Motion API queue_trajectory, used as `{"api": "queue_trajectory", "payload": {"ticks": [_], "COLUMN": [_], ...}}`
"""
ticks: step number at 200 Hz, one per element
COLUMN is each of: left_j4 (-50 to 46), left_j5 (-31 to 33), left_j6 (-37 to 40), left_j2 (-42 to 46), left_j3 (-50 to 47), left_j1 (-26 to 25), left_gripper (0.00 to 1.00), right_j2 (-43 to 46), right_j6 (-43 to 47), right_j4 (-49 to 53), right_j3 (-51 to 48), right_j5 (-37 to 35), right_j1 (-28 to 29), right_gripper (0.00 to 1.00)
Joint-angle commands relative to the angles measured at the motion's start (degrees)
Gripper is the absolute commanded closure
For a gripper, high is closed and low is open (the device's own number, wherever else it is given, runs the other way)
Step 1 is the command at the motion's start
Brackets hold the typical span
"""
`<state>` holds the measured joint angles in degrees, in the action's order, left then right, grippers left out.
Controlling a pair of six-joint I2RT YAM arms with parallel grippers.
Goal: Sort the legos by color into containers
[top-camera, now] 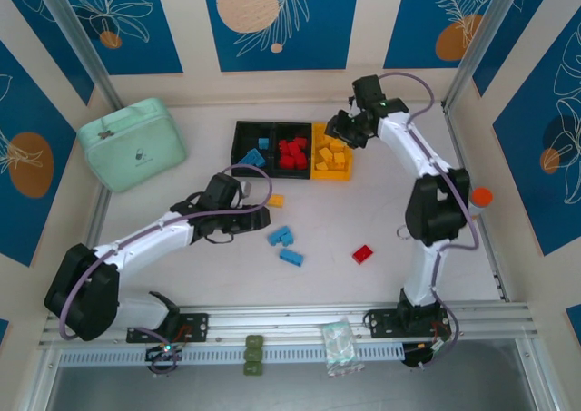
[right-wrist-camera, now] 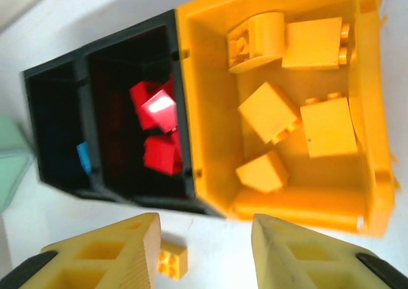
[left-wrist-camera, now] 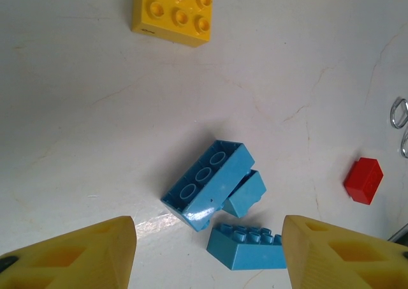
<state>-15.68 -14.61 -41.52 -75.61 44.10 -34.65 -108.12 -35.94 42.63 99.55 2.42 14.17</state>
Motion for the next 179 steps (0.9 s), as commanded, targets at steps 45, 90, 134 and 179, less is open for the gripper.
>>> {"api": "queue_trajectory", "payload": {"ticks": [45,90,134,179], "left_j4": [-4.1,-7.0,-5.5,-1.8], "left_j5": [-0.3,6.9,14.8,21.6], "left_j6": [4.4,6.4,14.3,19.6], "left_j2": [-4.7,-10.0,-18.2,-27.2], "left_j3": [4.8,11.3,17.9,22.2], "left_j1": [-2.8,-4.1,-4.3,-4.8], "left_gripper": [0.36,0.24,0.18,0.13], "right_j2": [23.4,36.1,47.2,55.0], "right_j6": [3.5,3.7,1.4,-1.8], "right_j4": [-6.2,-8.7,-17.5,-17.4], "right_j3": [-29.6,-44.3,-57.6,-64.1], "right_j5": [5.2,7.6,17.7,15.6], "right_j1": [1.8,3.8,7.1,9.3], "right_gripper": [0.48,0.43,0.36,0.36]}}
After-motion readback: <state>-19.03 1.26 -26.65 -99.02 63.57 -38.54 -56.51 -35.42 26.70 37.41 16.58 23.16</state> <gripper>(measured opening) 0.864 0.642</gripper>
